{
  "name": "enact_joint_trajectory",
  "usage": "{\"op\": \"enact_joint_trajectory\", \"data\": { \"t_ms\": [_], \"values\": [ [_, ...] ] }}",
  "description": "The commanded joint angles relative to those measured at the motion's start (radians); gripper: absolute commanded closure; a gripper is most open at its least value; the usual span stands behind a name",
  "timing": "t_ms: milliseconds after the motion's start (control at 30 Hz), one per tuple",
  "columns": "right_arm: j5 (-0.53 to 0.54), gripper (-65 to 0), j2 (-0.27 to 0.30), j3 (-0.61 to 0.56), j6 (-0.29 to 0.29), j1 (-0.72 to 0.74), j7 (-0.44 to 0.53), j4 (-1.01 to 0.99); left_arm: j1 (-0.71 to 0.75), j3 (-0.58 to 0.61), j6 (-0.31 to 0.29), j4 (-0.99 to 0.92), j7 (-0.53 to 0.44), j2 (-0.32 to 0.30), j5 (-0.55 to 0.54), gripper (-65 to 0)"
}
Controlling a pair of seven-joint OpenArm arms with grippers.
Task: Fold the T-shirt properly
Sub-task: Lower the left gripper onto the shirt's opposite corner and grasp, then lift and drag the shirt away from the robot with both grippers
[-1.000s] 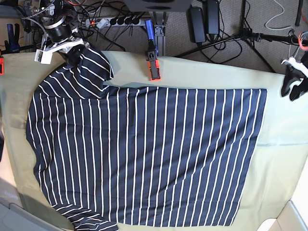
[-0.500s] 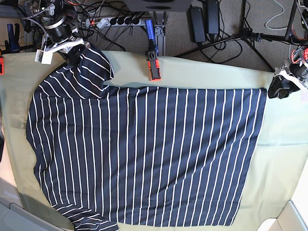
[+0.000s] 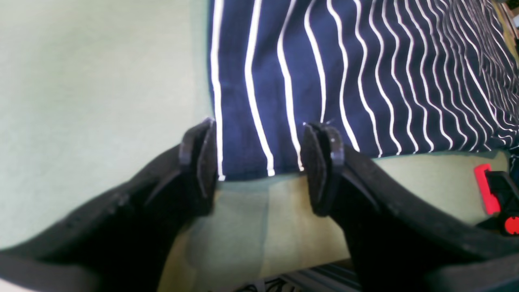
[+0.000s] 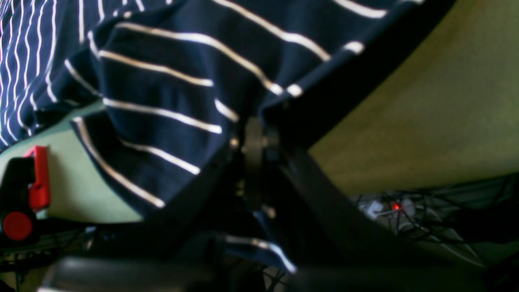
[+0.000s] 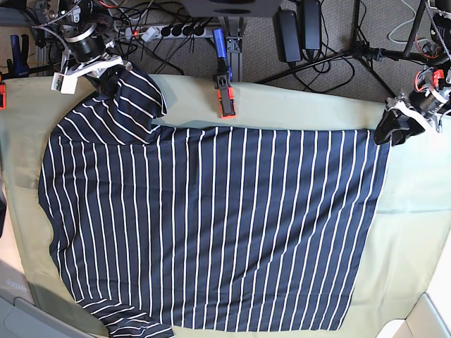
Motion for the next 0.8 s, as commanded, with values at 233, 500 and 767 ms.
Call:
{"op": "enact_joint_trajectory", "data": {
  "t_ms": [233, 500, 767],
  "values": [
    [-0.010, 0.0, 0.002, 0.001, 0.039, -0.006, -0.004, 0.010, 0.004, 0.003, -0.031, 0.049, 0.002, -0.008, 0.063, -36.5],
    [-0.011, 0.0, 0.002, 0.001, 0.039, -0.006, -0.004, 0.010, -0.005, 0.003, -0.031, 0.057, -0.066, -0.008, 0.062, -2.8],
    [-0.063, 0.0, 0.009, 0.013, 0.084, -0.007, -0.012, 0.026, -0.053, 0.000, -0.031, 0.060, -0.012, -0.013, 0.100, 0.0]
  ]
}}
